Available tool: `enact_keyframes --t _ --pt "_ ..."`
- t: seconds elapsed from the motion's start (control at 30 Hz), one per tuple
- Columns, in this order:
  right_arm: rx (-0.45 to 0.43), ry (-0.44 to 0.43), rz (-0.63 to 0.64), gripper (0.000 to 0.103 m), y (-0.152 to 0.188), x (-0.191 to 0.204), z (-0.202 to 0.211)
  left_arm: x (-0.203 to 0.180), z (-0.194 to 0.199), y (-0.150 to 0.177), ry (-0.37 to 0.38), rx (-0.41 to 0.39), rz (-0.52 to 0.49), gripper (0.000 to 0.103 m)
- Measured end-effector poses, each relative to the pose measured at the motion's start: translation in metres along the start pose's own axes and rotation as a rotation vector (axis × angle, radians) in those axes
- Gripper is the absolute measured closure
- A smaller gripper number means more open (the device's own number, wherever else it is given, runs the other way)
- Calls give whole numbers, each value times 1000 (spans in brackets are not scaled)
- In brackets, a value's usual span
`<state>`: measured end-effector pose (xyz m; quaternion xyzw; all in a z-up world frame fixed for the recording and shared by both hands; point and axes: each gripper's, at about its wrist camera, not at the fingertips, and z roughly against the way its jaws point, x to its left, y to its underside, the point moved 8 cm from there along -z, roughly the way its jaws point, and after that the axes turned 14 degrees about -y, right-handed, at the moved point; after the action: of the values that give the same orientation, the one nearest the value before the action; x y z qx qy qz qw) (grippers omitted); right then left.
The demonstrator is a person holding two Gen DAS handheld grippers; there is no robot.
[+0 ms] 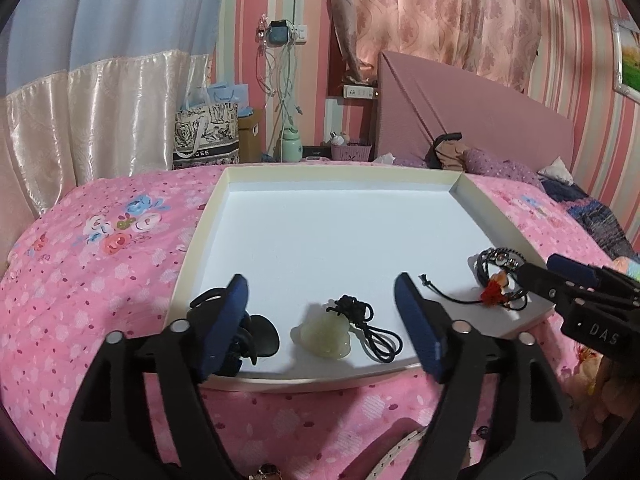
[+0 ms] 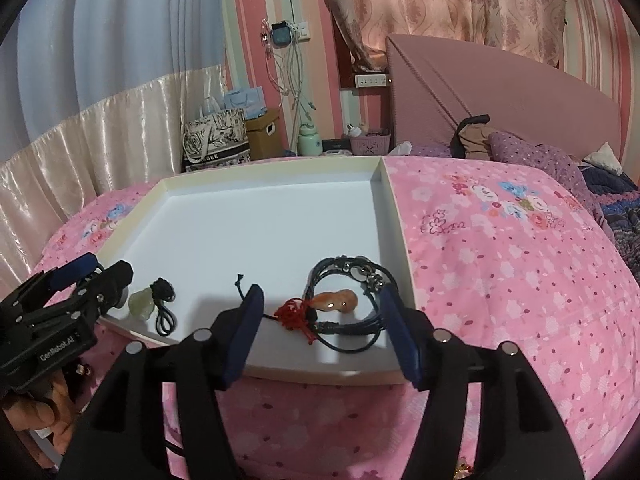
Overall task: Organize jewelry
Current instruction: 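Lower the jade pendant into the tray while right tool lowers gourd pendant, then open both tools and withdraw them from the tray toward the remaining jewelry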
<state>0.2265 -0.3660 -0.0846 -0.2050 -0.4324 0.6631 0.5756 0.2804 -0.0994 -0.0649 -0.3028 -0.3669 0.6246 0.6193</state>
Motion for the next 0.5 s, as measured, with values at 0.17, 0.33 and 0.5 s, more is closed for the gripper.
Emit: enact_keyframes --t 0.17,0.33,0.5 --pt "0 -3 -10 39 0 -3 0 2 5 -3 16 -5 19 10" --pt "-7 -5 -14 38 -2 -6 4 6 9 -7 14 -26 34 7" --pt "-12 -7 -17 38 -3 -8 5 9 12 -8 21 -31 42 7"
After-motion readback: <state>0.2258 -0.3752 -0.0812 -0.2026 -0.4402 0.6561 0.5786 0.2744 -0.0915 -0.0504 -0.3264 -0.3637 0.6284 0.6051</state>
